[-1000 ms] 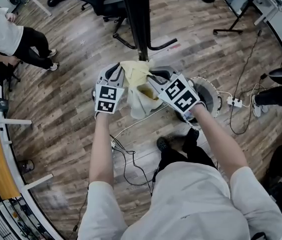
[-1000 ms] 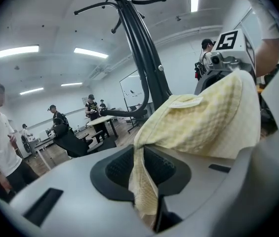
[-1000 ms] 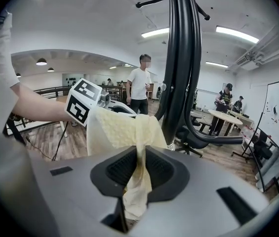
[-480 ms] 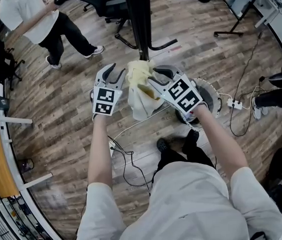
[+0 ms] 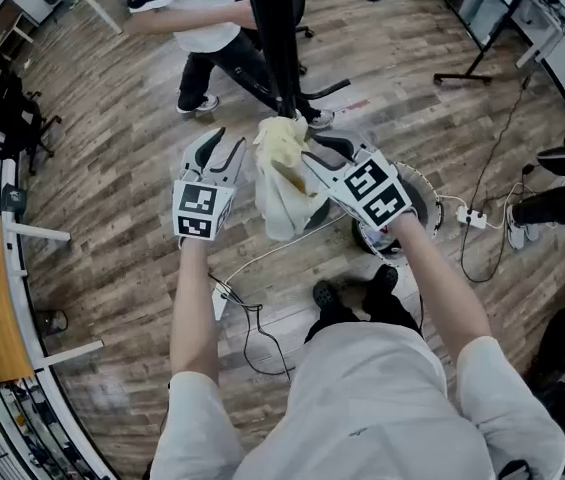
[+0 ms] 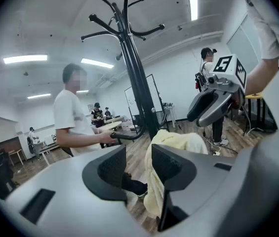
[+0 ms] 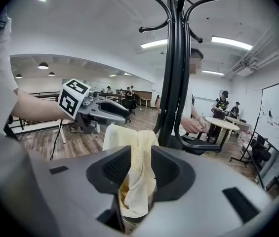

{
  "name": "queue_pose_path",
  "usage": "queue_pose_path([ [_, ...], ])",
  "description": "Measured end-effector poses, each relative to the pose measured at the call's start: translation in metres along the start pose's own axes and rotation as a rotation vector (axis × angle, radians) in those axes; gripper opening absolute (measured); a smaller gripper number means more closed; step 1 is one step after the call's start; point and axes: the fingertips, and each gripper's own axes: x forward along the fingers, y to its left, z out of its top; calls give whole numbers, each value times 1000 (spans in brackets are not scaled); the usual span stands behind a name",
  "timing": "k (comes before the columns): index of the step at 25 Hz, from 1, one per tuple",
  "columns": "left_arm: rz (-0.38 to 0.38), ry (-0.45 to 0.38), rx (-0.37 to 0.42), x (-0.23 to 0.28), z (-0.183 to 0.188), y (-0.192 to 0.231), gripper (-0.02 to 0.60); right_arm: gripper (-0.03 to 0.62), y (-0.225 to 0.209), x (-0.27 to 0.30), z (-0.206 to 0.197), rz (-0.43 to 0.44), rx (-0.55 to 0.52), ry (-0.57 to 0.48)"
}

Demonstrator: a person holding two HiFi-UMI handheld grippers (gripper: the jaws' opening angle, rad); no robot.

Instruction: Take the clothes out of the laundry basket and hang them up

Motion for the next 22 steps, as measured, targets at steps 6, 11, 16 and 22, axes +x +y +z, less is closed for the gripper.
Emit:
queue_pose_path([
  [6, -7, -59, -25, -20, 37, -21, 166, 127, -2, -25, 12, -15, 14, -57],
  [11, -34, -123, -80, -33, 67, -44, 160, 120, -5, -46, 18, -34, 21, -98],
  [16, -73, -162, -100, -39, 91, -68, 153, 112, -8, -66, 19, -64, 49, -136],
  [22, -154, -197, -157, -31, 101, -111, 132, 101, -16, -99, 8, -110, 101, -172],
])
